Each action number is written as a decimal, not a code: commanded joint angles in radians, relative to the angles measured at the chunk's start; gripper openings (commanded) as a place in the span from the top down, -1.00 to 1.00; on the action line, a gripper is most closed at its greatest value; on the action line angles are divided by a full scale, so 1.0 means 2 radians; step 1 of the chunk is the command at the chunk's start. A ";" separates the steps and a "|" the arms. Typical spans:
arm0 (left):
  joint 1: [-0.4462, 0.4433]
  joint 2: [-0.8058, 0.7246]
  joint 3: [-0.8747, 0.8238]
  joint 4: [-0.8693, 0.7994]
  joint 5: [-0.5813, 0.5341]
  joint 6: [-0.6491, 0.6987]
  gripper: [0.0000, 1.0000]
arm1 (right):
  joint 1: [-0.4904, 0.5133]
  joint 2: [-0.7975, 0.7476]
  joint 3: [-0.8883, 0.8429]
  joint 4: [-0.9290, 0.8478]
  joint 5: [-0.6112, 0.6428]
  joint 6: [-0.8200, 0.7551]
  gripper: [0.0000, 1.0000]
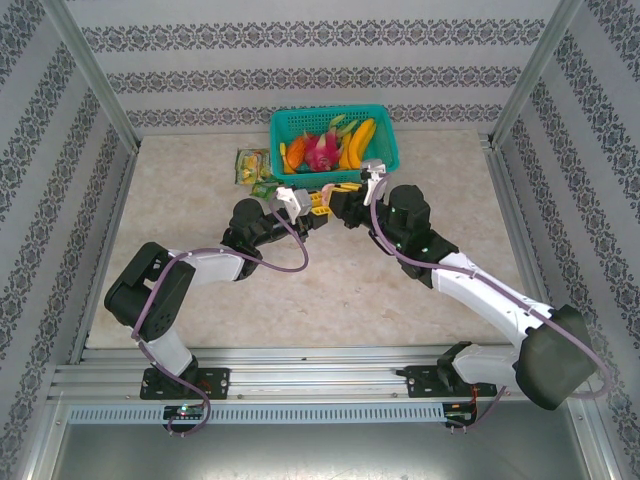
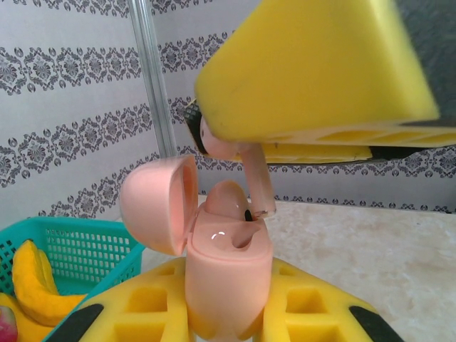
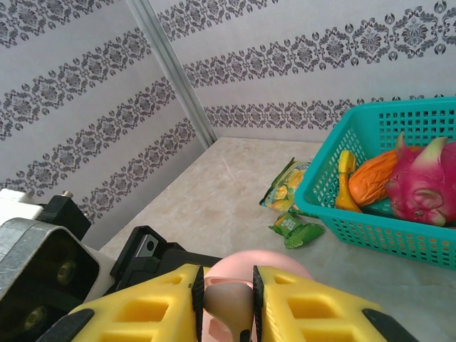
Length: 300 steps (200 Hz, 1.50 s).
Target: Insert wireless bluetooth earbuds into charging case
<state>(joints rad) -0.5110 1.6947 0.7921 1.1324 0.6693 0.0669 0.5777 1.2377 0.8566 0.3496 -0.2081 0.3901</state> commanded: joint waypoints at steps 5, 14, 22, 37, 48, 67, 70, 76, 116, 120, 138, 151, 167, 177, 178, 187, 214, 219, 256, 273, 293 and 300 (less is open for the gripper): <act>-0.008 -0.011 0.016 0.008 0.000 -0.008 1.00 | -0.007 0.004 -0.006 0.022 -0.007 0.001 0.45; -0.009 -0.011 0.016 0.008 0.000 -0.008 1.00 | -0.007 0.005 -0.006 0.022 -0.006 0.001 0.44; -0.009 -0.011 0.017 0.007 0.001 -0.009 1.00 | -0.008 0.007 -0.006 0.022 -0.007 0.002 0.44; -0.009 -0.011 0.017 0.007 0.001 -0.009 1.00 | -0.009 0.009 -0.005 0.021 -0.009 0.002 0.44; -0.009 -0.011 0.016 0.008 0.001 -0.010 1.00 | -0.009 0.012 -0.004 0.019 -0.009 0.001 0.44; -0.010 -0.012 0.017 0.008 0.001 -0.010 1.00 | -0.009 0.015 -0.003 0.018 -0.010 0.001 0.45; -0.010 -0.012 0.017 0.007 0.001 -0.010 1.00 | -0.010 0.015 -0.003 0.018 -0.010 0.001 0.44; -0.010 -0.012 0.017 0.007 0.001 -0.010 1.00 | -0.009 0.016 -0.003 0.017 -0.011 0.001 0.44; -0.012 -0.011 0.019 0.006 0.002 -0.010 1.00 | -0.009 0.022 0.000 0.018 -0.015 0.004 0.45; -0.012 -0.010 0.019 0.006 0.002 -0.010 1.00 | -0.009 0.022 0.000 0.019 -0.016 0.004 0.45; -0.012 -0.006 0.020 0.006 0.001 -0.012 1.00 | -0.009 0.022 0.003 0.021 -0.018 0.008 0.46; -0.012 -0.004 0.020 0.007 0.001 -0.013 1.00 | -0.009 0.020 0.004 0.023 -0.019 0.011 0.47; -0.012 -0.002 0.021 0.009 0.000 -0.015 1.00 | -0.009 0.017 0.006 0.026 -0.021 0.015 0.47; -0.012 -0.001 0.021 0.009 0.000 -0.015 1.00 | -0.009 0.014 0.006 0.027 -0.022 0.017 0.47; -0.013 -0.001 0.021 0.009 0.000 -0.015 1.00 | -0.009 0.014 0.006 0.027 -0.022 0.017 0.47; -0.012 -0.001 0.022 0.009 0.000 -0.015 1.00 | -0.009 0.011 0.006 0.028 -0.021 0.018 0.47; -0.012 -0.001 0.022 0.009 0.000 -0.017 1.00 | -0.009 0.003 0.007 0.029 -0.020 0.019 0.47; -0.012 0.000 0.023 0.008 0.000 -0.016 1.00 | -0.009 0.003 0.007 0.029 -0.020 0.020 0.47; -0.012 0.003 0.024 0.008 0.000 -0.018 1.00 | -0.008 -0.001 0.008 0.033 -0.022 0.024 0.47; -0.012 0.004 0.025 0.008 0.000 -0.019 1.00 | -0.008 -0.001 0.010 0.034 -0.024 0.026 0.47; -0.012 0.005 0.025 0.008 0.001 -0.020 1.00 | -0.008 -0.002 0.011 0.036 -0.024 0.027 0.47; -0.013 0.005 0.026 0.008 0.002 -0.021 1.00 | -0.008 -0.001 0.010 0.038 -0.023 0.027 0.48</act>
<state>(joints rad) -0.5175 1.6951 0.8108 1.1179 0.6540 0.0441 0.5648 1.2564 0.8570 0.3790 -0.2298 0.4244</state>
